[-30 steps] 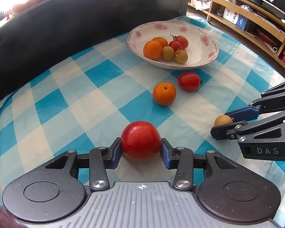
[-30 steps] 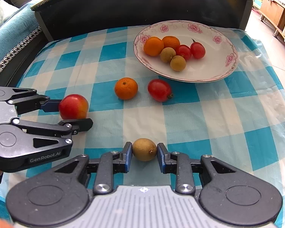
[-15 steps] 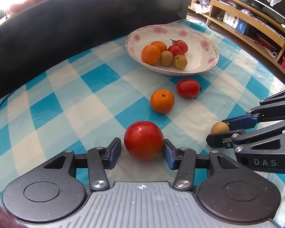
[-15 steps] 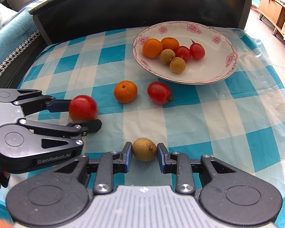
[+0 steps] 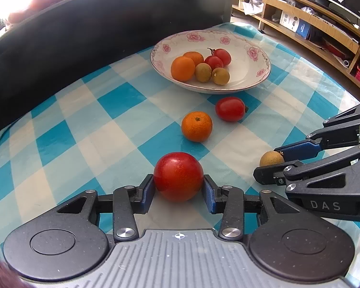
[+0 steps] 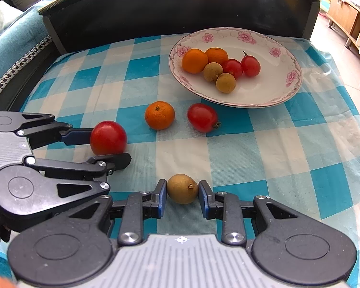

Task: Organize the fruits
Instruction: 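Hold the brown fruit in the right tool while the left tool grips the large tomato, then carry the large tomato in the left tool while the right tool carries the brown fruit, then open the left tool over the bowl while the right tool releases the brown fruit into it, then move both open tools back toward the mandarin and cherry tomato on the cloth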

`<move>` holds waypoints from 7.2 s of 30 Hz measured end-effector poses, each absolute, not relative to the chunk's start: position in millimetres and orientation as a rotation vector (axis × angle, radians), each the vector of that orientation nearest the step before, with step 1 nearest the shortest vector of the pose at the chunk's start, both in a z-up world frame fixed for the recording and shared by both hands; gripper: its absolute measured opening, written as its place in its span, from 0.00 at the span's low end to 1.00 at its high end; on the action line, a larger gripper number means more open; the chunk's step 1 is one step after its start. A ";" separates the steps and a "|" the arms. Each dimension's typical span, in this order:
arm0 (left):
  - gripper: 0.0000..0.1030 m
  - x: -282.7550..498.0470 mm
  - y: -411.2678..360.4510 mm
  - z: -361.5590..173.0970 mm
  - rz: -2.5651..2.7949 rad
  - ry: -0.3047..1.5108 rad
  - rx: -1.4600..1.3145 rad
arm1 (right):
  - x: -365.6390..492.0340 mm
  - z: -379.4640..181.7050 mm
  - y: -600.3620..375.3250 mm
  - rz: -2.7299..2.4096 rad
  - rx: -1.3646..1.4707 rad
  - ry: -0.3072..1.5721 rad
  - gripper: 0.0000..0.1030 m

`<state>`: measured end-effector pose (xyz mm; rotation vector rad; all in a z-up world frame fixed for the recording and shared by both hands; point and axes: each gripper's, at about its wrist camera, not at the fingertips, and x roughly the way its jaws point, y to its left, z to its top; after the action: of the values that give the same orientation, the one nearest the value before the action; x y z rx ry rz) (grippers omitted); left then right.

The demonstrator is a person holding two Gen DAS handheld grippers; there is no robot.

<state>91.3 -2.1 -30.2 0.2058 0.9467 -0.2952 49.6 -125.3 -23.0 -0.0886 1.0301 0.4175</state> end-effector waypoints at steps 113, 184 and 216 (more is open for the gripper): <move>0.47 155.3 -41.6 10.6 -0.334 0.849 0.107 | 112.5 23.3 -175.4 0.295 0.037 0.912 0.32; 0.64 140.4 1.9 0.7 -0.270 0.929 0.099 | 115.6 -3.0 -131.5 0.395 -0.044 1.017 0.33; 0.66 157.6 -39.8 -24.5 -0.303 0.977 0.188 | 98.7 -15.6 -165.2 0.345 -0.082 1.059 0.33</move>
<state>157.6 -39.8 -24.5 0.1882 0.9771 -0.3027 98.7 -165.2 -15.6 -0.0821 1.0590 0.3448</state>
